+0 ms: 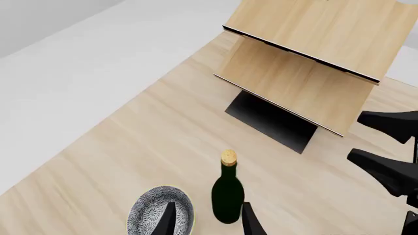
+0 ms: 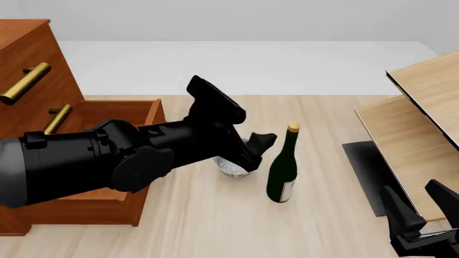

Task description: Put the wine bottle in the bottom drawer of the cabinet.

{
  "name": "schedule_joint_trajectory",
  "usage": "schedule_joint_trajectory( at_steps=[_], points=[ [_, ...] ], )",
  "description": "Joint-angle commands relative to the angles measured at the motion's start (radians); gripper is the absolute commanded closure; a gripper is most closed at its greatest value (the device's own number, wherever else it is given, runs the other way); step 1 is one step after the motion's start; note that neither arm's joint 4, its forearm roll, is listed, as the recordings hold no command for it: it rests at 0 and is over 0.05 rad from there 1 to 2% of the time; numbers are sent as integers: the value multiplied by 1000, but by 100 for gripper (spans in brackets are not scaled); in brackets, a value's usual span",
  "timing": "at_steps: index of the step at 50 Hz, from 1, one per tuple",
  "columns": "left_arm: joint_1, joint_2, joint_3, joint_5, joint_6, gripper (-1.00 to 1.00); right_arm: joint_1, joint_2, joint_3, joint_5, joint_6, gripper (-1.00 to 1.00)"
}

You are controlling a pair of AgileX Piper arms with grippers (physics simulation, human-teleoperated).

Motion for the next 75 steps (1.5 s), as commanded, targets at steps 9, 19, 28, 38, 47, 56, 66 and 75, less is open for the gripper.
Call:
schedule_joint_trajectory(
  at_steps=[9,19,28,38,47,56,66,75],
  points=[
    [-6,63,-37,4,19,-100,0,-7,0,8,4,-100],
    [-13,100,-58,-2,25,-100,2,-1,0,4,5,-100],
    [-18,136,-94,4,38,-100,3,-1,0,5,3,-100],
    [-18,173,-126,-2,49,-100,7,0,0,3,5,-100],
    [-31,217,-146,-15,54,-100,12,8,0,-1,7,-100],
    [-42,253,-166,-27,50,-100,14,10,0,0,7,-100],
    [-53,290,-194,-32,50,-100,15,14,0,0,11,-100],
    [-60,320,-215,-40,51,-100,15,32,0,-16,12,-100]
  ],
)
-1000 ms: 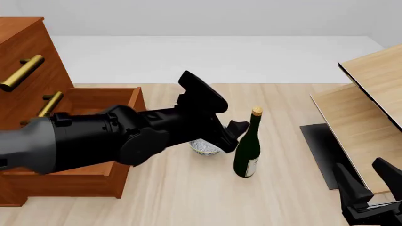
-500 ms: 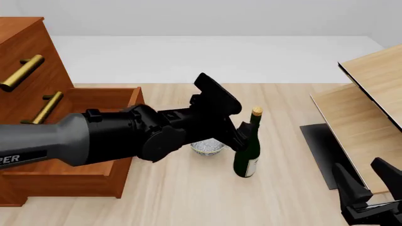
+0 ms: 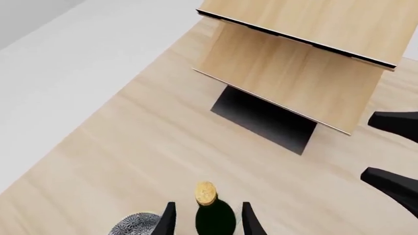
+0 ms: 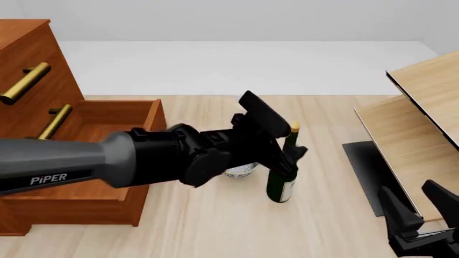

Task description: Put the wine bottle in the bottom drawer of the cabinet.

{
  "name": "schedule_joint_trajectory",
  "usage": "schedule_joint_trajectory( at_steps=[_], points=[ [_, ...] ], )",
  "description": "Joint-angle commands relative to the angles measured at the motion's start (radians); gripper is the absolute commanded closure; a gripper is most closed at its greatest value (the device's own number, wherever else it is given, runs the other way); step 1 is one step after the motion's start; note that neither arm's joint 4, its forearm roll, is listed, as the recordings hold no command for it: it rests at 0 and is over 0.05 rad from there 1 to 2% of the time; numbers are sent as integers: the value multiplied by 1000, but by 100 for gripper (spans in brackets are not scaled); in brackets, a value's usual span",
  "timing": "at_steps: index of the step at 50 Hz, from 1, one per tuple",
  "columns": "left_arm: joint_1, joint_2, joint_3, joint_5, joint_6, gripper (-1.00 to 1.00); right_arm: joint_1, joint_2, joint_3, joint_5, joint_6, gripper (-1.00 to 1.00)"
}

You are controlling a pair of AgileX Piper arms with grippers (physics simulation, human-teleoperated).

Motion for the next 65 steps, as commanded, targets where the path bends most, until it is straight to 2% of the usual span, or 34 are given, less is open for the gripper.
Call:
schedule_joint_trajectory(
  at_steps=[1,21,49,50,65],
  points=[
    [-9,40,-28,-8,1,-100,1,16,0,-13,3,-100],
    [-9,92,-43,-29,-25,-100,2,-7,0,16,5,-100],
    [12,90,-33,-33,-25,-100,4,16,0,-4,-1,-100],
    [15,88,-32,-35,-25,100,4,14,0,-2,-1,-100],
    [8,60,-22,-33,-24,100,3,7,0,6,-2,-100]
  ],
)
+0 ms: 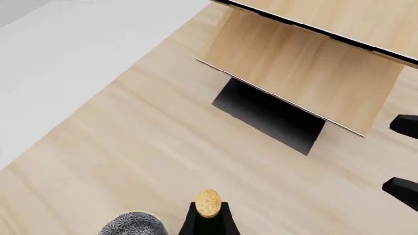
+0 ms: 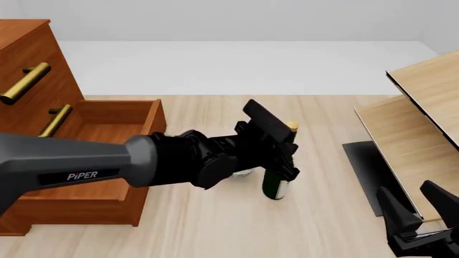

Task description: Put the wine bottle in the bottom drawer of the cabinet.

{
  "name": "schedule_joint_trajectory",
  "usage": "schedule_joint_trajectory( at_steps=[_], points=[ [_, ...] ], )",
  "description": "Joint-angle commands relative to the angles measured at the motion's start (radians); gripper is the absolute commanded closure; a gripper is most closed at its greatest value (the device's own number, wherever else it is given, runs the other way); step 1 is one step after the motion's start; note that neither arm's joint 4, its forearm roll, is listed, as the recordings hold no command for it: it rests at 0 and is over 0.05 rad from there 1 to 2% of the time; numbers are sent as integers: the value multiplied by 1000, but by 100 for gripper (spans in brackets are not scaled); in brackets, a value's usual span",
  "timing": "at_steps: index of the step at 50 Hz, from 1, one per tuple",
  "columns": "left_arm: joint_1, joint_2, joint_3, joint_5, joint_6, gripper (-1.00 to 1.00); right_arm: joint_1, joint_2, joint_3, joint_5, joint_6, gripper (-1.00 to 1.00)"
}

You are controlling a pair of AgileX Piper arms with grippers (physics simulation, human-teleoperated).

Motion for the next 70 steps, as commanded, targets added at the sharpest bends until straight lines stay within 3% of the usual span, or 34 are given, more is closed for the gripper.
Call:
schedule_joint_trajectory(
  at_steps=[1,23,51,70],
  points=[
    [-4,-24,0,0,6,100,0,-3,0,4,-2,-100],
    [-15,-123,19,30,14,100,-2,-4,0,6,-7,-100],
    [-28,-366,2,171,13,100,-4,12,0,-10,-19,-100],
    [15,-514,-28,266,16,100,-2,-4,0,4,-25,-100]
  ],
)
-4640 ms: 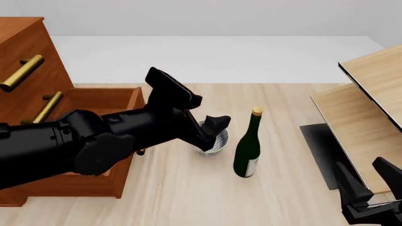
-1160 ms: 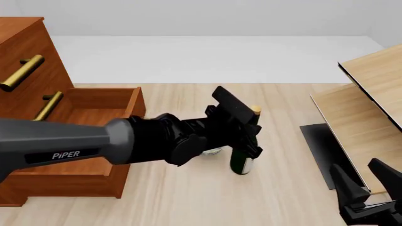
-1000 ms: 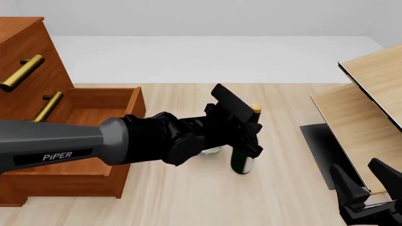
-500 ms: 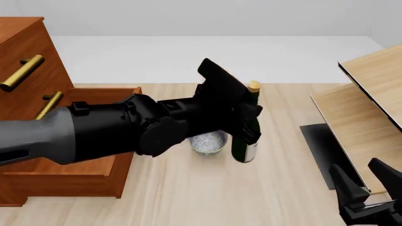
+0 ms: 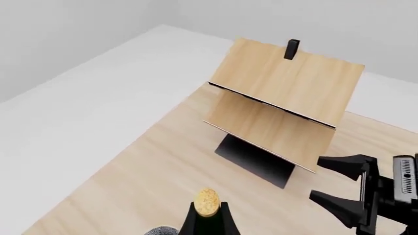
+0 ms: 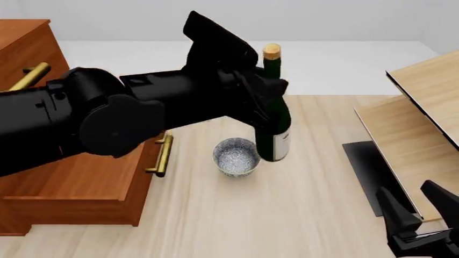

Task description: Put the wine bottle in the bottom drawer of the cabinet.

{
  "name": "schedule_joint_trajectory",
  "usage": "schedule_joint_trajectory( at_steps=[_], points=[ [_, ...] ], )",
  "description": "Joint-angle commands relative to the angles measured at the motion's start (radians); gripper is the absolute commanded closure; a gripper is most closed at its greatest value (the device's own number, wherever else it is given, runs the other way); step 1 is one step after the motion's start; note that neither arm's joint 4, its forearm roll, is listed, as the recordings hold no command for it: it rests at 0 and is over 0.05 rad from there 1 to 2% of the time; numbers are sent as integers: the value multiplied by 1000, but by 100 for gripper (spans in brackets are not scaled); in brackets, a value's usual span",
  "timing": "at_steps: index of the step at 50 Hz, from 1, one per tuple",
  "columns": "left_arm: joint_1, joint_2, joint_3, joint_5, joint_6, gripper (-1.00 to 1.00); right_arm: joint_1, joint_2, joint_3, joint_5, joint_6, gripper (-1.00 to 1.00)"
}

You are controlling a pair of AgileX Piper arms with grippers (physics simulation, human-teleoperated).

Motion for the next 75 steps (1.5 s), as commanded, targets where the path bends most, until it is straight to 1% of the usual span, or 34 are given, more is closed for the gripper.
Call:
schedule_joint_trajectory(
  at_steps=[1,4,8,10,11,13,15,16,20,21,22,25,27,28,32,37,42,48,49,51,52,54,58,59,61,62,64,66,71,75],
  points=[
    [22,-90,-18,52,14,100,3,10,0,-9,-4,-100],
    [45,-111,-13,62,18,100,6,37,0,-37,-4,-100],
    [72,-140,-4,72,22,100,7,22,0,-22,-5,-100],
    [101,-163,1,77,19,100,8,20,0,-20,-5,-100],
    [97,-166,0,80,23,100,8,19,0,-19,-4,-100],
    [124,-195,10,87,30,100,10,19,0,-19,-6,-100],
    [124,-203,11,105,21,100,8,20,0,-21,-5,-100],
    [137,-219,19,103,33,100,7,22,0,-23,-5,-100],
    [157,-250,19,126,30,100,8,15,0,-15,-5,-100],
    [171,-261,19,128,30,100,8,17,0,-17,-4,-100],
    [183,-276,18,133,47,100,8,25,0,-25,-5,-100],
    [207,-302,10,152,32,100,9,25,0,-26,-4,-100],
    [210,-320,16,157,49,100,8,25,0,-25,-4,-100],
    [217,-327,16,161,39,100,9,28,0,-27,-3,-100],
    [228,-350,26,172,45,100,12,23,0,-21,-4,-100],
    [253,-385,40,185,54,100,13,40,0,-38,-4,-100],
    [300,-423,38,213,59,100,16,44,0,-42,0,-100],
    [350,-449,38,246,49,100,16,44,0,-42,0,-100],
    [377,-457,32,261,33,100,17,43,0,-41,-1,-100],
    [395,-474,33,271,54,100,17,45,0,-42,-2,-100],
    [408,-479,29,280,46,100,18,42,0,-39,-1,-100],
    [409,-485,20,294,34,100,19,39,0,-37,-2,-100],
    [450,-514,25,311,58,100,16,26,0,-25,-2,-100],
    [453,-526,35,316,90,100,14,29,0,-30,1,-100],
    [460,-527,28,330,69,100,17,30,0,-30,-1,-100],
    [483,-529,28,340,58,100,17,30,0,-30,2,-100],
    [499,-539,44,343,65,100,14,24,0,-25,3,-100],
    [510,-544,50,355,50,100,13,22,0,-24,4,-100],
    [551,-577,62,365,77,100,18,32,0,-34,8,-100],
    [563,-592,68,392,60,100,23,33,0,-34,8,-100]
  ],
)
